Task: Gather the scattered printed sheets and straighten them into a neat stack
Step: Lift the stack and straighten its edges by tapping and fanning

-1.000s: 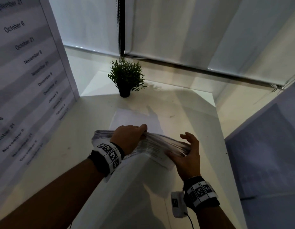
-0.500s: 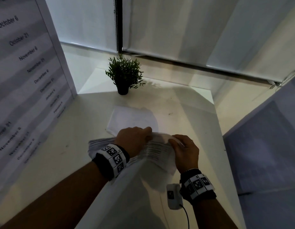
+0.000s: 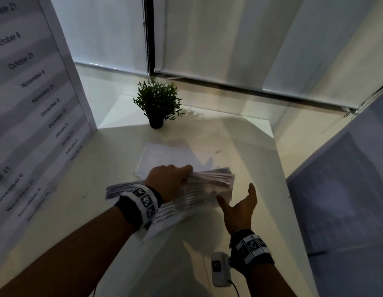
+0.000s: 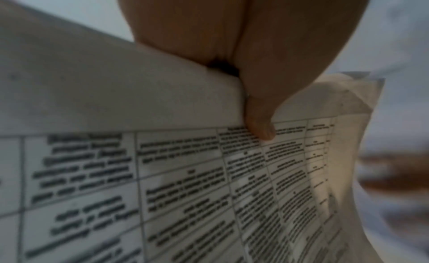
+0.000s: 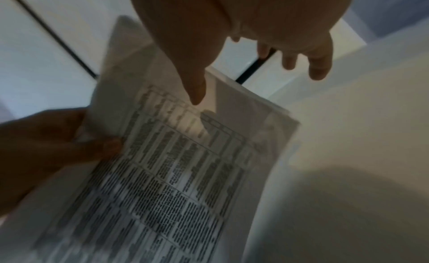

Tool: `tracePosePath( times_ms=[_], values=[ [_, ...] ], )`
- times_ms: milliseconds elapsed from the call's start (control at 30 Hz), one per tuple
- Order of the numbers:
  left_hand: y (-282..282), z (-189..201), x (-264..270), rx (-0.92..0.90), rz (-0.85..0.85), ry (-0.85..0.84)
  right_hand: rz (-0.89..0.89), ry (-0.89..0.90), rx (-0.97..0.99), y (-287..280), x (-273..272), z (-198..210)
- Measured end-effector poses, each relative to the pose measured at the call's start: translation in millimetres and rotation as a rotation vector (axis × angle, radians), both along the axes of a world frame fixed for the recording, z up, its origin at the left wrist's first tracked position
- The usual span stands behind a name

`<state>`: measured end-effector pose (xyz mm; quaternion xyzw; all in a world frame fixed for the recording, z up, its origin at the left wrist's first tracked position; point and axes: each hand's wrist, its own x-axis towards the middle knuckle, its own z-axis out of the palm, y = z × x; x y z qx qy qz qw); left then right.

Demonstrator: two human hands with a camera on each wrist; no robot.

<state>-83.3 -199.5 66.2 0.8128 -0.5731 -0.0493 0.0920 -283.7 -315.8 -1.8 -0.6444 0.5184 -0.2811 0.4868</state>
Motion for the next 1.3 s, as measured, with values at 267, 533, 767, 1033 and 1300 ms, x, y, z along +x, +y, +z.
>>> tracePosePath(
  times_ms=[267, 533, 767, 1033, 1300],
  values=[
    [35, 45, 39, -0.560, 0.191, 0.949, 0.204, -0.450, 0.223, -4, 17, 66],
    [49, 22, -8, -0.824, 0.350, 0.857, 0.220, -0.396, -0.158, 18, 26, 107],
    [45, 11, -15, -0.977, 0.314, 0.983, 0.153, -0.420, -0.139, 24, 27, 105],
    [39, 33, -15, -1.156, 0.265, 0.818, 0.028, -0.491, -0.351, 22, 32, 123],
    [36, 37, -13, -1.049, 0.296, 0.755, 0.061, -0.377, -0.455, 20, 28, 125]
  ],
)
